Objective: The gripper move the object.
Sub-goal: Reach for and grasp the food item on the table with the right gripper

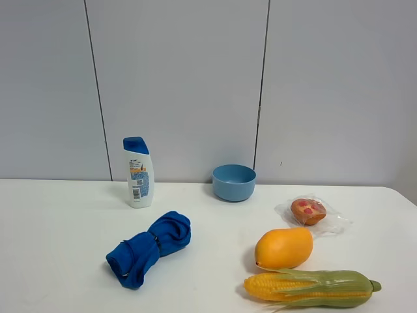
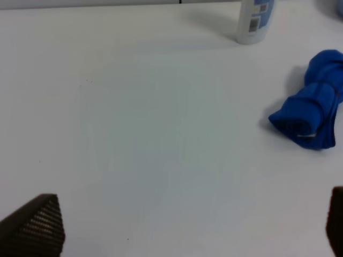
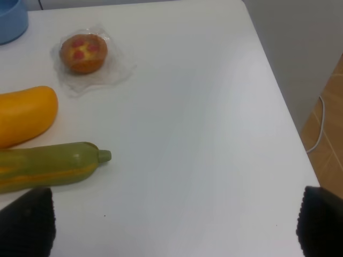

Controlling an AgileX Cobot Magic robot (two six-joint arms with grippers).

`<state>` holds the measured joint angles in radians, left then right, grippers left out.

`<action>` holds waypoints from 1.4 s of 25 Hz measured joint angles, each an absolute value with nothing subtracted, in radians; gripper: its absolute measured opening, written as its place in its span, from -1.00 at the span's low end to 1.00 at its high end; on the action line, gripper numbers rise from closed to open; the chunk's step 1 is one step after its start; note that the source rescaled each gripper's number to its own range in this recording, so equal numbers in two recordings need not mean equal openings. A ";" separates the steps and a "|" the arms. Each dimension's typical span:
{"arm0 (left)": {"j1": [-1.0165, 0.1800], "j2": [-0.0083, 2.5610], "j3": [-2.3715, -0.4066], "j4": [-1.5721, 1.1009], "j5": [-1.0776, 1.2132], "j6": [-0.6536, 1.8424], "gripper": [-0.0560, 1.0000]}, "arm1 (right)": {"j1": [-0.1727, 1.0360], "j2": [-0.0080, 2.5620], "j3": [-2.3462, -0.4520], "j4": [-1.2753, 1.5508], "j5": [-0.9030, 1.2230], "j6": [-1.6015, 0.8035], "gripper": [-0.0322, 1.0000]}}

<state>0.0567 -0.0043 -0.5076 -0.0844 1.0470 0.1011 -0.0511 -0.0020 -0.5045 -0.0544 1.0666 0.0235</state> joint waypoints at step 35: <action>0.057 -0.004 -0.508 -0.085 1.047 0.101 1.00 | -0.051 0.257 -0.619 -0.054 1.012 0.058 0.74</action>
